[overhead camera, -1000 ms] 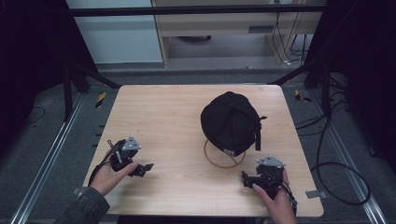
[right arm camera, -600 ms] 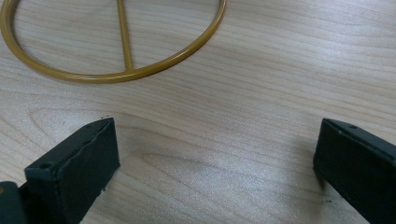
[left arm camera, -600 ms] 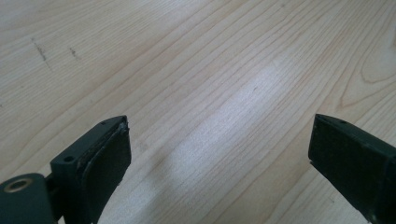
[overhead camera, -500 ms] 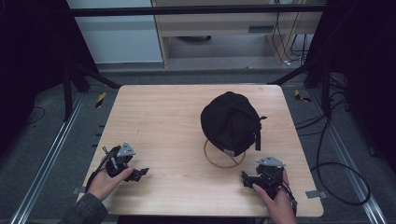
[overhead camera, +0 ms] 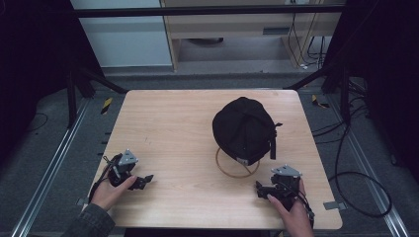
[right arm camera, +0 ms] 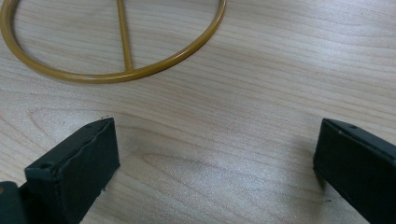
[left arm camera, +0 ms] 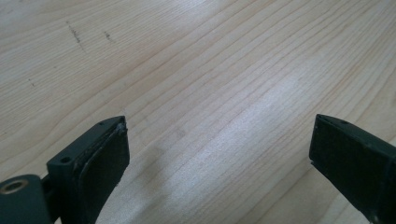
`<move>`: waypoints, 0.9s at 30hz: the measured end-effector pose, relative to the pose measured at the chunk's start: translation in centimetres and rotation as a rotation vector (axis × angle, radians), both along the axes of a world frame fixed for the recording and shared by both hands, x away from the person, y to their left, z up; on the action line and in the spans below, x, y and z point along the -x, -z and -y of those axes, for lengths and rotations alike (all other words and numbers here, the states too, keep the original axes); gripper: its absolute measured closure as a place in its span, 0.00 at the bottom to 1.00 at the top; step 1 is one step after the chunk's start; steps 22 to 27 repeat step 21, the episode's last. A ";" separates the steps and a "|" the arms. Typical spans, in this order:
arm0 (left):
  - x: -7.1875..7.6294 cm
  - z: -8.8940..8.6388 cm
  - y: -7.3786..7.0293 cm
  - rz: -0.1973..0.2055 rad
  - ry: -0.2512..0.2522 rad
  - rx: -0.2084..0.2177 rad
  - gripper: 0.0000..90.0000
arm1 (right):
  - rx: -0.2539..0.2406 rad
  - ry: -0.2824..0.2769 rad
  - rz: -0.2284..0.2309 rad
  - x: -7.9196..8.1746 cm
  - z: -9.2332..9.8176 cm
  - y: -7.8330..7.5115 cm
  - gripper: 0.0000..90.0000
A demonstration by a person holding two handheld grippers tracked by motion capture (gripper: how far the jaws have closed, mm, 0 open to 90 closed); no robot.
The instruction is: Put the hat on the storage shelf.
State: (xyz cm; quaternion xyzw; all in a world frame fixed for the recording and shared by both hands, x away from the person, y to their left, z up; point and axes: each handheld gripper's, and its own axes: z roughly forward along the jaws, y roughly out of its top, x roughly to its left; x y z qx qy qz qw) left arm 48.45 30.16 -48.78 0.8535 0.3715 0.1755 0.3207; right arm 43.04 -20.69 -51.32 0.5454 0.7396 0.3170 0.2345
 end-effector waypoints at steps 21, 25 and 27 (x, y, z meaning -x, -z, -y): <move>-0.6 -0.7 2.0 0.005 -0.037 0.060 0.00 | 0.000 0.000 0.000 0.0 0.0 0.0 0.00; -0.6 -0.7 2.0 0.005 -0.037 0.060 0.00 | 0.000 0.000 0.000 0.0 0.0 0.0 0.00; -0.6 -0.7 2.0 0.005 -0.037 0.060 0.00 | 0.000 0.000 0.000 0.0 0.0 0.0 0.00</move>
